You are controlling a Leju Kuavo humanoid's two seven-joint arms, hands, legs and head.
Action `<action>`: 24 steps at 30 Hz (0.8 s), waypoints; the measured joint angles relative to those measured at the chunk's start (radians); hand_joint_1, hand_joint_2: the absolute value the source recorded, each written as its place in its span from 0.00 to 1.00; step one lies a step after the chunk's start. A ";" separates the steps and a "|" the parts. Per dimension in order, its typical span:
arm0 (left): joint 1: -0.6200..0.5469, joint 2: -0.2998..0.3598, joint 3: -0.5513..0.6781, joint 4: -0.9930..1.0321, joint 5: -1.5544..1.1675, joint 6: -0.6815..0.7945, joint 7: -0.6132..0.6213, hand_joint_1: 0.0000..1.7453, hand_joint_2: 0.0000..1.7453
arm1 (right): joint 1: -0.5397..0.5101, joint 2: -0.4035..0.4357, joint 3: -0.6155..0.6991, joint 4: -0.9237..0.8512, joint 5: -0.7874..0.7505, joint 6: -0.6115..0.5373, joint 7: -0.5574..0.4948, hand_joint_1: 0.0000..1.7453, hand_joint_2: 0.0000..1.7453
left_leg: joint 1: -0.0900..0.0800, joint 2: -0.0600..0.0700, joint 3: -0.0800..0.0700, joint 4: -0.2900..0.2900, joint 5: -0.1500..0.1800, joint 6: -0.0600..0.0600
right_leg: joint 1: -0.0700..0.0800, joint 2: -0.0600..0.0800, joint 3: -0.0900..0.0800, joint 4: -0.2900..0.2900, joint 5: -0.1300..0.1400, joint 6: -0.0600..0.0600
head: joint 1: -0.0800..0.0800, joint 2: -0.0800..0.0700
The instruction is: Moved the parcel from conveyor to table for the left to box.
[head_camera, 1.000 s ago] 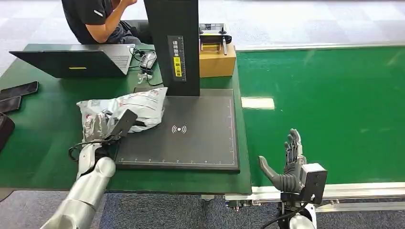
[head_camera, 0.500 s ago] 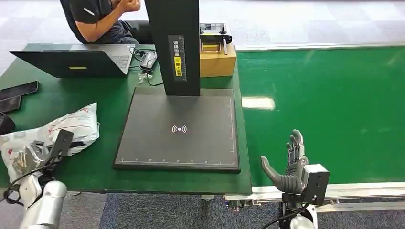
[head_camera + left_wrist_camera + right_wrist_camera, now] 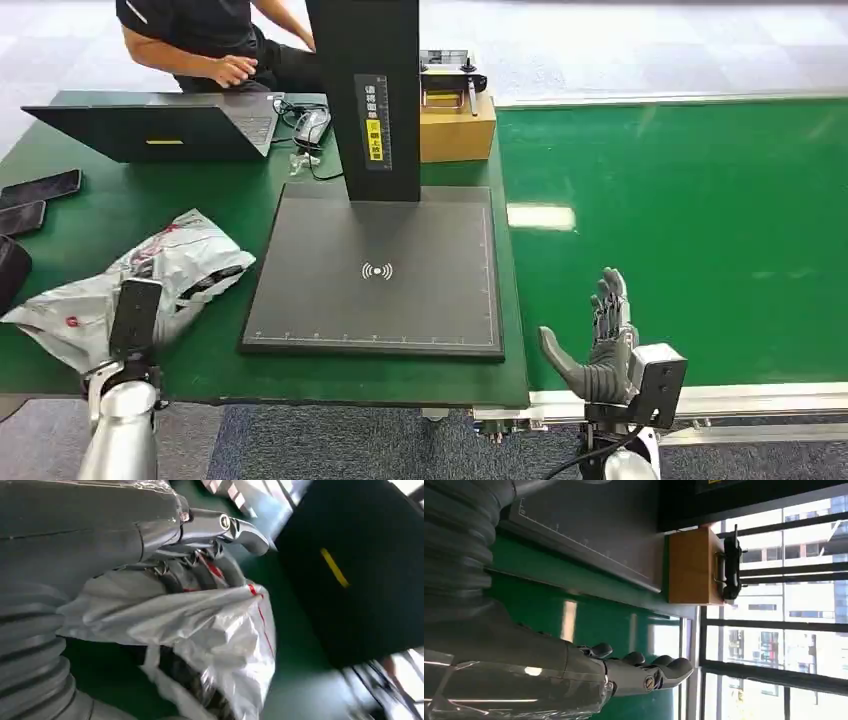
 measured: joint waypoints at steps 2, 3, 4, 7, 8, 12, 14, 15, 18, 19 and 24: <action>0.008 -0.024 -0.024 -0.025 0.152 -0.102 -0.028 0.00 1.00 | -0.007 -0.001 0.005 0.006 -0.002 0.003 -0.003 0.00 1.00 | 0.000 0.000 0.000 0.000 0.000 0.000 | 0.000 0.000 0.000 0.000 0.000 0.000 | 0.000 0.000; 0.015 -0.034 -0.038 -0.038 0.235 -0.163 -0.040 0.00 1.00 | -0.012 -0.001 0.010 0.010 -0.002 0.005 -0.005 0.00 1.00 | 0.000 0.000 0.000 0.000 0.000 0.000 | 0.000 0.000 0.000 0.000 0.000 0.000 | 0.000 0.000; 0.026 -0.041 -0.054 -0.054 0.305 -0.216 -0.052 0.00 1.00 | -0.017 -0.001 0.015 0.014 -0.002 0.006 -0.008 0.00 1.00 | 0.000 0.000 0.000 0.000 0.000 0.000 | 0.000 0.000 0.000 0.000 0.000 0.000 | 0.000 0.000; 0.056 -0.057 -0.094 -0.105 0.481 -0.361 -0.081 0.00 1.00 | -0.026 -0.001 0.019 0.023 -0.002 0.013 -0.013 0.00 1.00 | 0.000 0.000 0.000 0.000 0.000 0.000 | 0.000 0.000 0.000 0.000 0.000 0.000 | 0.000 0.000; 0.066 -0.062 -0.103 -0.122 0.511 -0.386 -0.089 0.00 1.00 | -0.029 -0.001 0.019 0.026 -0.002 0.014 -0.015 0.00 1.00 | 0.000 0.000 0.000 0.000 0.000 0.000 | 0.000 0.000 0.000 0.000 0.000 0.000 | 0.000 0.000; 0.105 -0.086 -0.147 -0.203 0.563 -0.412 -0.111 0.00 1.00 | -0.041 -0.002 0.021 0.032 -0.008 0.027 -0.025 0.00 1.00 | 0.000 0.000 0.000 0.000 0.000 0.000 | 0.001 0.000 0.000 0.000 0.000 0.000 | 0.000 0.000; 0.116 -0.094 -0.166 -0.239 0.571 -0.414 -0.113 0.00 1.00 | -0.048 -0.002 0.026 0.036 -0.010 0.032 -0.028 0.00 1.00 | 0.000 0.000 0.000 0.000 0.000 0.000 | 0.001 0.000 0.000 0.000 0.000 0.000 | 0.000 0.000; 0.122 -0.100 -0.177 -0.259 0.576 -0.415 -0.115 0.00 1.00 | -0.051 -0.002 0.029 0.038 -0.010 0.034 -0.029 0.00 1.00 | 0.000 0.000 0.000 0.000 0.000 0.000 | 0.001 0.000 0.000 0.000 0.000 0.000 | 0.000 0.000; 0.138 -0.113 -0.205 -0.303 0.623 -0.452 -0.115 0.00 1.00 | -0.062 -0.002 0.040 0.041 -0.010 0.043 -0.032 0.00 1.00 | 0.000 0.000 0.000 0.000 0.000 0.000 | 0.001 0.000 0.000 0.000 0.000 0.000 | 0.000 0.000; 0.143 -0.115 -0.213 -0.314 0.633 -0.462 -0.115 0.00 1.00 | -0.066 -0.002 0.042 0.043 -0.010 0.045 -0.032 0.00 1.00 | 0.000 0.000 0.000 0.000 0.000 0.000 | 0.001 0.000 0.000 0.000 0.000 0.000 | 0.000 0.000; 0.165 -0.133 -0.271 -0.344 0.658 -0.499 -0.110 0.00 1.00 | -0.096 -0.002 0.052 0.053 -0.003 0.060 -0.036 0.00 1.00 | 0.000 0.000 0.000 0.000 0.000 0.000 | 0.000 0.000 0.000 0.000 0.000 0.000 | 0.000 0.000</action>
